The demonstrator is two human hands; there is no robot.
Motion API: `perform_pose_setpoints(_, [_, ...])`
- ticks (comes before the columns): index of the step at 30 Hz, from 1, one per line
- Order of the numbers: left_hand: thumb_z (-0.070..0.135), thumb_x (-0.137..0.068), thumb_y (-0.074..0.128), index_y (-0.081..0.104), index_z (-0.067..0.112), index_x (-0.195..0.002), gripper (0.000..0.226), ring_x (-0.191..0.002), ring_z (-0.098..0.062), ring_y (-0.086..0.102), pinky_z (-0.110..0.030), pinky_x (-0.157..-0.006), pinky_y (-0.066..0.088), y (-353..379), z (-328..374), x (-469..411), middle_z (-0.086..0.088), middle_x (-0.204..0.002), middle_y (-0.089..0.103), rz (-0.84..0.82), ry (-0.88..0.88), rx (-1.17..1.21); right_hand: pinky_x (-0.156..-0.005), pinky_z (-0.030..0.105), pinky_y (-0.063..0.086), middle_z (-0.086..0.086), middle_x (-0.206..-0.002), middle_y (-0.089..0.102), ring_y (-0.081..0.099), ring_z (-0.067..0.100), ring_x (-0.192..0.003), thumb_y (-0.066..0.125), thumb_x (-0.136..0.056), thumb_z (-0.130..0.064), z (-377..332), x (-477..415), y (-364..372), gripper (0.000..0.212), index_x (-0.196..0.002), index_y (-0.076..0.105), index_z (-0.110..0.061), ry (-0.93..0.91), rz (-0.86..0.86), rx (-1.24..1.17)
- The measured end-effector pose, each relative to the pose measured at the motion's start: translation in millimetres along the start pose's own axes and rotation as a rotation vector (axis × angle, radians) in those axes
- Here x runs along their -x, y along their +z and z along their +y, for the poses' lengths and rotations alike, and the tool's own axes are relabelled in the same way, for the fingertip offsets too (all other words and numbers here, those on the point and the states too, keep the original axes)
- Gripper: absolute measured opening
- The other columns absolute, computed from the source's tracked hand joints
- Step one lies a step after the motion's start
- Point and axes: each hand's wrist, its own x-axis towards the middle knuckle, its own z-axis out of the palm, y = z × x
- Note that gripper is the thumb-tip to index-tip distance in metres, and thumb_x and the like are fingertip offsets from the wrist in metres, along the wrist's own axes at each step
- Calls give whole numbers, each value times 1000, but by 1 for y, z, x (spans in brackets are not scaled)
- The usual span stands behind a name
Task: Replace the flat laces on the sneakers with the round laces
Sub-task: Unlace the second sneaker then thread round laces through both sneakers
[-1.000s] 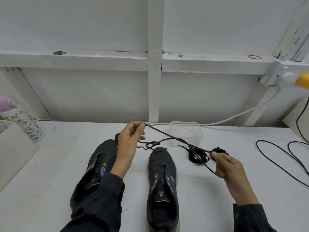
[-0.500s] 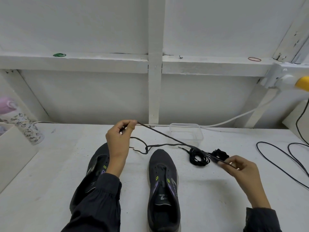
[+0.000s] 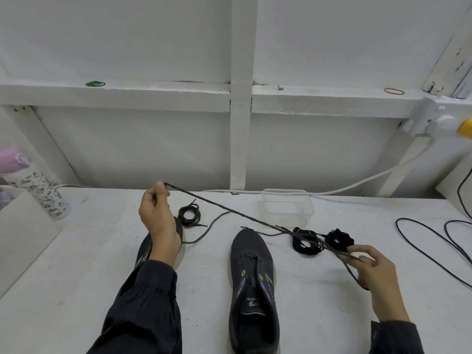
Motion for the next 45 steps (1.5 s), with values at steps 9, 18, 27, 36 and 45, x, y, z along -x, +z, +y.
perform_pose_setpoints(9, [25, -93, 61, 64, 16, -79, 17, -64, -9, 43, -17, -65, 39, -6, -4, 9, 6, -76, 58, -255, -60, -139, -53, 16, 39, 0, -83, 63, 54, 10, -61, 75, -78, -3, 0, -7, 15, 23, -90, 75, -22, 65, -509, 558])
perform_pose_setpoints(18, [41, -87, 58, 66, 32, -87, 13, -95, -13, 57, -38, -98, 30, -3, -38, 2, 14, -96, 67, -812, 72, -1313, -79, 28, 47, -4, -100, 66, 60, 13, -93, 66, -85, -20, -38, -25, 95, 16, -100, 71, -22, -235, -464, 865])
perform_pose_setpoints(27, [18, -95, 44, 52, 19, -127, 34, -124, -26, 46, -38, -91, 42, 29, -91, -16, -5, -135, 46, -850, 172, -1414, -76, 34, 43, 13, -110, 64, 59, 36, -101, 47, -93, -14, -11, -36, 189, 23, -106, 66, -13, -352, -409, 1095])
perform_pose_setpoints(36, [8, -98, 40, 46, 20, -136, 40, -115, -22, 52, -36, -96, 33, 25, -120, -11, 0, -122, 60, -652, 563, -1457, -72, 34, 49, 10, -96, 65, 61, 32, -90, 54, -84, -10, 2, -51, 183, 13, -90, 65, -7, -319, -407, 1064])
perform_pose_setpoints(45, [-4, -92, 43, 56, 19, -126, 44, -126, -17, 48, -27, -104, 35, 43, -111, -12, -5, -133, 50, -1029, 226, -950, -37, 20, 30, 9, -70, 65, 35, 10, -34, 60, -88, -8, -75, -43, 171, 7, -85, 63, -2, -200, -497, 373])
